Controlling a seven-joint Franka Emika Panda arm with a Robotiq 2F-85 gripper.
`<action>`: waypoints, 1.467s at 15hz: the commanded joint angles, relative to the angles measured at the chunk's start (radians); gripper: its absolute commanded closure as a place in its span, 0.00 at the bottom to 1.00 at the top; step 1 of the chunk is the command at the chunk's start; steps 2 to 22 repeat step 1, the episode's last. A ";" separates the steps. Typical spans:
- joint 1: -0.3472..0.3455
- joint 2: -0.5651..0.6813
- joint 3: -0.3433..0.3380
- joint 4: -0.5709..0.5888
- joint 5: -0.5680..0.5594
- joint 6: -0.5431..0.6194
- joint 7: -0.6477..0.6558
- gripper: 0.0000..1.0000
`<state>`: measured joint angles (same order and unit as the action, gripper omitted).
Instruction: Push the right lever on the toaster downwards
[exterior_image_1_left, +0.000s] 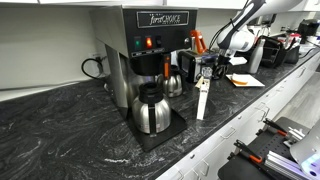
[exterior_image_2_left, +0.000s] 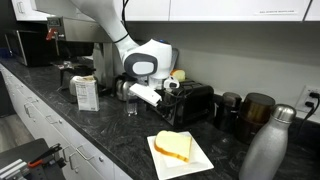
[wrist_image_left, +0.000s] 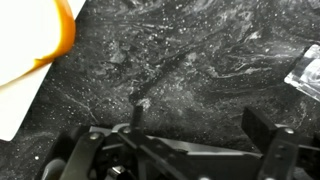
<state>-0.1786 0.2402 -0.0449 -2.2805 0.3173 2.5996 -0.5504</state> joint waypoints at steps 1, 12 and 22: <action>-0.018 -0.001 0.018 0.000 -0.009 0.000 0.008 0.00; -0.018 -0.001 0.018 0.000 -0.009 0.000 0.008 0.00; -0.018 -0.001 0.018 0.000 -0.009 0.000 0.008 0.00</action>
